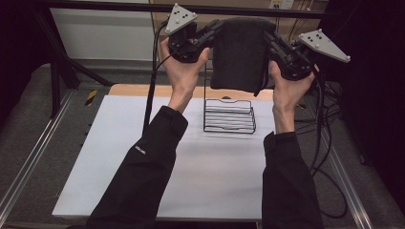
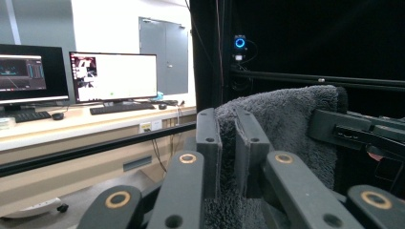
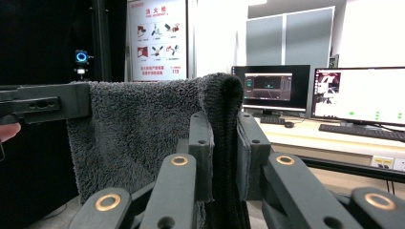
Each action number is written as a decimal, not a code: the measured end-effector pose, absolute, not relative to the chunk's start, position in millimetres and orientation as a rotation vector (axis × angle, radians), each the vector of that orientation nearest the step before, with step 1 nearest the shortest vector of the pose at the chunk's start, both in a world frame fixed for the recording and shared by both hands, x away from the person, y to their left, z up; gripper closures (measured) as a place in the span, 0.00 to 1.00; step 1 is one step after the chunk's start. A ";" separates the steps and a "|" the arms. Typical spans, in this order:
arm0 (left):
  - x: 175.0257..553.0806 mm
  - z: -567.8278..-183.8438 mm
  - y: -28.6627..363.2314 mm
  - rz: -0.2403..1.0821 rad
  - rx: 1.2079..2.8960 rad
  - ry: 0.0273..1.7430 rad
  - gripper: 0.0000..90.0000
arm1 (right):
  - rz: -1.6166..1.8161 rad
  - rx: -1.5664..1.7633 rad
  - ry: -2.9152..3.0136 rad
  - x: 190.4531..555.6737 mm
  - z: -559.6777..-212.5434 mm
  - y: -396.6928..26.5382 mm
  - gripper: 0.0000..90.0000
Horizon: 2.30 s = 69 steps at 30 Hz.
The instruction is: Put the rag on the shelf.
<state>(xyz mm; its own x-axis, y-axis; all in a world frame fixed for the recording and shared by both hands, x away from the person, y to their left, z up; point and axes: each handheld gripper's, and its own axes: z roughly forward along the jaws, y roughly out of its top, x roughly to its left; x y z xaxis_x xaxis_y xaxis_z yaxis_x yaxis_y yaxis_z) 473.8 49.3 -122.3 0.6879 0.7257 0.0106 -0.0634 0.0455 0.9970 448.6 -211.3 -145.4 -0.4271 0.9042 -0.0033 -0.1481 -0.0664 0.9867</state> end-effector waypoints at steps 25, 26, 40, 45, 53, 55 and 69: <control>511.6 -110.0 49.8 0.715 1.384 0.622 0.91 | 1.581 0.842 1.392 492.9 -121.6 -206.1 0.89; 512.9 -110.8 50.0 0.720 1.386 0.623 0.91 | 1.580 0.847 1.395 494.7 -122.3 -205.6 0.89; 522.4 -135.0 51.7 0.709 1.435 0.630 0.91 | 1.553 0.874 1.451 505.2 -145.3 -205.1 0.89; 522.4 -147.4 51.0 0.705 1.466 0.616 0.91 | 1.552 0.889 1.469 503.9 -158.2 -209.8 0.89; 519.4 -162.3 46.7 0.684 1.508 0.592 0.91 | 1.549 0.908 1.489 499.2 -178.1 -217.2 0.89; 518.3 -165.1 45.6 0.682 1.519 0.586 0.91 | 1.551 0.912 1.490 498.4 -182.3 -218.9 0.89; 505.2 -179.4 44.3 0.671 1.559 0.542 0.91 | 1.555 0.920 1.514 487.2 -201.6 -226.3 0.88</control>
